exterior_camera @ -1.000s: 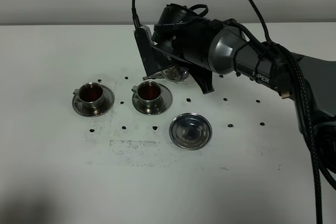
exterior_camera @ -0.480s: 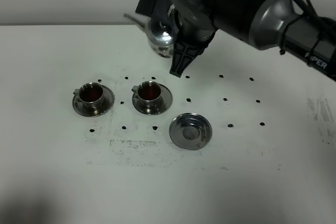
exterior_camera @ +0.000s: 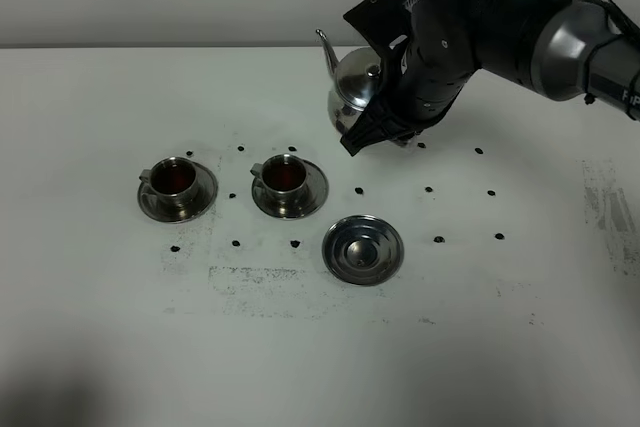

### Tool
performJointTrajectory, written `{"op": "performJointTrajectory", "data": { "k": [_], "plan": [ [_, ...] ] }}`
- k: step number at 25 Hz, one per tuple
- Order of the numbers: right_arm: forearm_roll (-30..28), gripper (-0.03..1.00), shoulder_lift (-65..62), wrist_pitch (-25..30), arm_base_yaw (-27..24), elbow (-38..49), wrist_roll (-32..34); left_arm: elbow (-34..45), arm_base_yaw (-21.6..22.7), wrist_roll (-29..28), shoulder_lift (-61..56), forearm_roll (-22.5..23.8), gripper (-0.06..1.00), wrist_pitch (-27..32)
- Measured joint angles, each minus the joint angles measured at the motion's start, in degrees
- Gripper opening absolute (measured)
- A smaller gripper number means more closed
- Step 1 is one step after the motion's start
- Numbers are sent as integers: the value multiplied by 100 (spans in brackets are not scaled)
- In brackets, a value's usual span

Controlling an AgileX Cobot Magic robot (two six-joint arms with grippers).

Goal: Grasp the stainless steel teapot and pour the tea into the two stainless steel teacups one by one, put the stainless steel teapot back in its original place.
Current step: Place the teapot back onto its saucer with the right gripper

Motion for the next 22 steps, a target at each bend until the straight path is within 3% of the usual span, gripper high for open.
{"op": "performJointTrajectory", "data": {
  "k": [7,22],
  "plan": [
    [699,17,370,-229,0,26,-134,0,0,0,0,0,66,0],
    [875,17,846,-355,0,45,-179,0,0,2,0,0,66,0]
  ]
}}
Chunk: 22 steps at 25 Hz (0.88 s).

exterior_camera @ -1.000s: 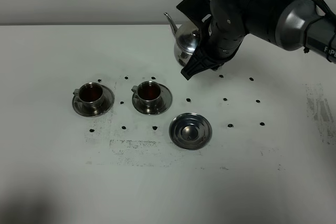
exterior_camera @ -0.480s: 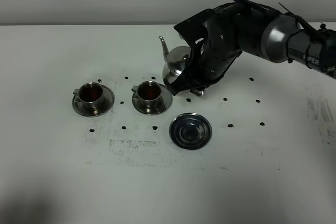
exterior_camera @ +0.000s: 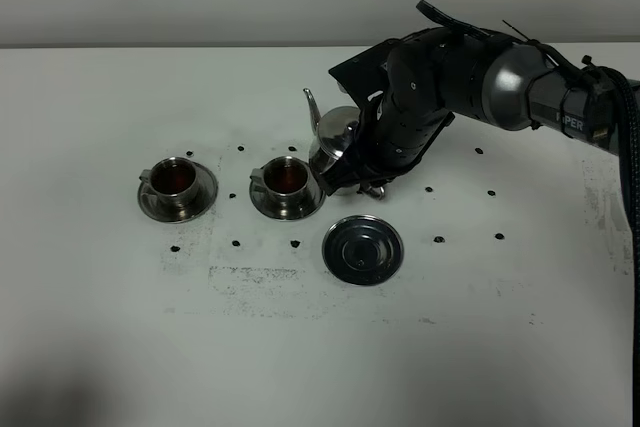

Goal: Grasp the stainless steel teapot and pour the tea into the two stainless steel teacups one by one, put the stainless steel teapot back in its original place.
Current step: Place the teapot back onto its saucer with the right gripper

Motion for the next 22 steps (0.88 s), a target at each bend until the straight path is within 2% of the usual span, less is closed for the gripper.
{"op": "performJointTrajectory", "data": {
  "k": [15,22],
  "plan": [
    [-194,17,-182,197,-10,0,0,0,0,0,0,0,66,0],
    [-391,17,-337,844,-5,19,72,0,0,0,0,0,66,0]
  ]
}}
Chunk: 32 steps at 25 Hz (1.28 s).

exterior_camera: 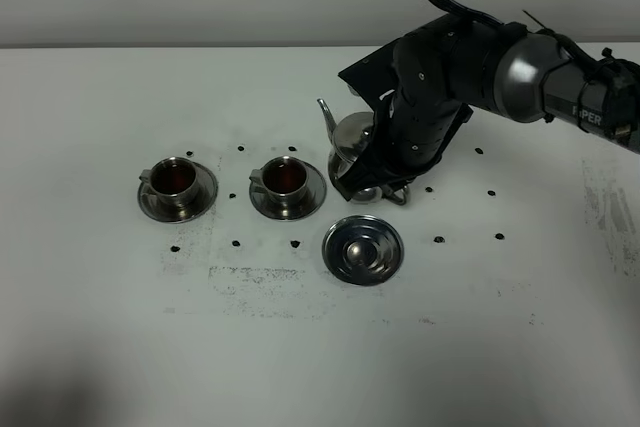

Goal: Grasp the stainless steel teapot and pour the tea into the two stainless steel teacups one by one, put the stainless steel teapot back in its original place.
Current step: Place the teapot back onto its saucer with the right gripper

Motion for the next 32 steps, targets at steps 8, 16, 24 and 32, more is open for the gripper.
{"op": "performJointTrajectory", "data": {
  "k": [8,16,24,32],
  "plan": [
    [-126,17,-963,-298,58,994,314,0,0,0,0,0,66,0],
    [334,17,-1091,-465,330,1386,340,0,0,0,0,0,66,0],
    [582,17,-1086,-502,550,1488,340,0,0,0,0,0,66,0],
    [687,17,-1075,-726,557,1945,340,0,0,0,0,0,66,0]
  ]
}}
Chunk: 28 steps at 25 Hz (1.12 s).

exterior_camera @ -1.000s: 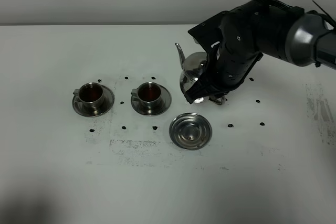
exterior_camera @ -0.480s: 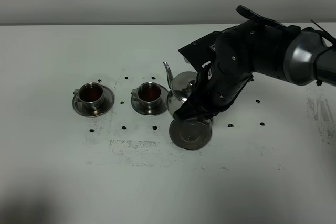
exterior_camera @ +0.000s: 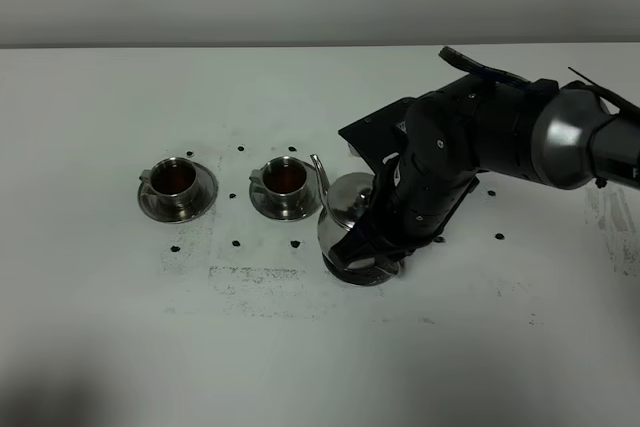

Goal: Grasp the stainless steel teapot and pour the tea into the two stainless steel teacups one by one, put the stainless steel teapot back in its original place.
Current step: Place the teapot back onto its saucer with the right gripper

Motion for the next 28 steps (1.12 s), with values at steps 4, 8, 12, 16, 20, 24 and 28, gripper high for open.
{"op": "performJointTrajectory", "data": {
  "k": [4,8,12,16,20,24,28],
  "plan": [
    [14,17,0,-61,0,51,0,0,0,0,0,0,66,0],
    [21,17,18,-116,0,51,0,0,0,0,0,0,66,0],
    [34,17,144,-115,0,51,0,0,0,0,0,0,66,0],
    [40,17,169,-116,0,51,7,0,0,0,0,0,66,0],
    [36,17,169,-111,0,51,13,0,0,0,0,0,66,0],
    [41,17,169,-111,0,51,65,0,0,0,0,0,66,-5],
    [45,17,169,-107,0,51,158,0,0,0,0,0,66,-5]
  ]
}}
